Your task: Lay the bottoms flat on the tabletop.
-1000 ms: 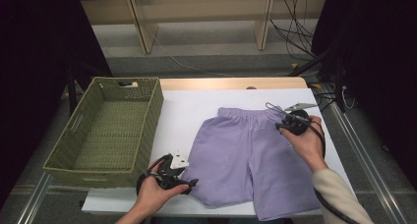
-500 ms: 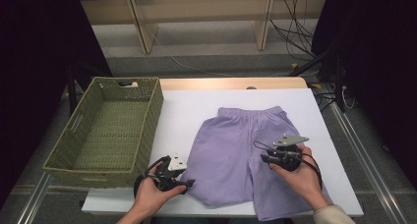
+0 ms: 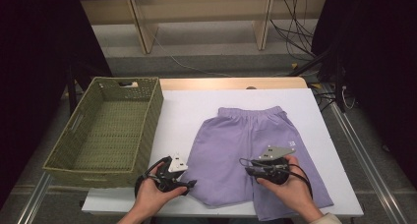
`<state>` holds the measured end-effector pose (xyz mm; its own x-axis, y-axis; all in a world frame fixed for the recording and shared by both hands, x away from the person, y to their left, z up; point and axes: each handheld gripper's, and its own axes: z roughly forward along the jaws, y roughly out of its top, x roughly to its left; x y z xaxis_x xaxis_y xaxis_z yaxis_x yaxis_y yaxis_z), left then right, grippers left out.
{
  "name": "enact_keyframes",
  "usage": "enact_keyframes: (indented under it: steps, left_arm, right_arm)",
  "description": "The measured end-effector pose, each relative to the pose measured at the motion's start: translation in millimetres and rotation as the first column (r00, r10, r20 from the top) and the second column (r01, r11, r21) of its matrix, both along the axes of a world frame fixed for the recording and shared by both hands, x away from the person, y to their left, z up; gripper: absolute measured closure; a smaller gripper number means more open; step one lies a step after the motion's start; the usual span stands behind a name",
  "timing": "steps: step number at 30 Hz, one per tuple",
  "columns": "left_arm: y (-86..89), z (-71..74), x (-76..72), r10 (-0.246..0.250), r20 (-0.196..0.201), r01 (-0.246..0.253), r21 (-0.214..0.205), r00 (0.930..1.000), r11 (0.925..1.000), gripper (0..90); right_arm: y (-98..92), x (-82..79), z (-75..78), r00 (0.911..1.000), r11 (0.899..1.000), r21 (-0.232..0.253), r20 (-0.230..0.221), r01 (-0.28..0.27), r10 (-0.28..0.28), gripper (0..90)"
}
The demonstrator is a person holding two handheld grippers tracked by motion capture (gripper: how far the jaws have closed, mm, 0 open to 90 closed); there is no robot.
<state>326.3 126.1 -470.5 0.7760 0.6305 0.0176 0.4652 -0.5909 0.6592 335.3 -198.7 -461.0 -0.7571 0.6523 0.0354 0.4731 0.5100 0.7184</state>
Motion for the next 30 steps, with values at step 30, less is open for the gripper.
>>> enact_keyframes:
  steps: [30]
  left_arm:
    - [0.4, 5.0, -1.4, -0.026, 0.014, 0.027, -0.026, 0.9996, 0.9993, 43.8]
  right_arm:
    - [71.2, -36.5, -16.6, 0.8963, 0.888, -0.121, -0.083, -0.443, 0.436, 85.2]
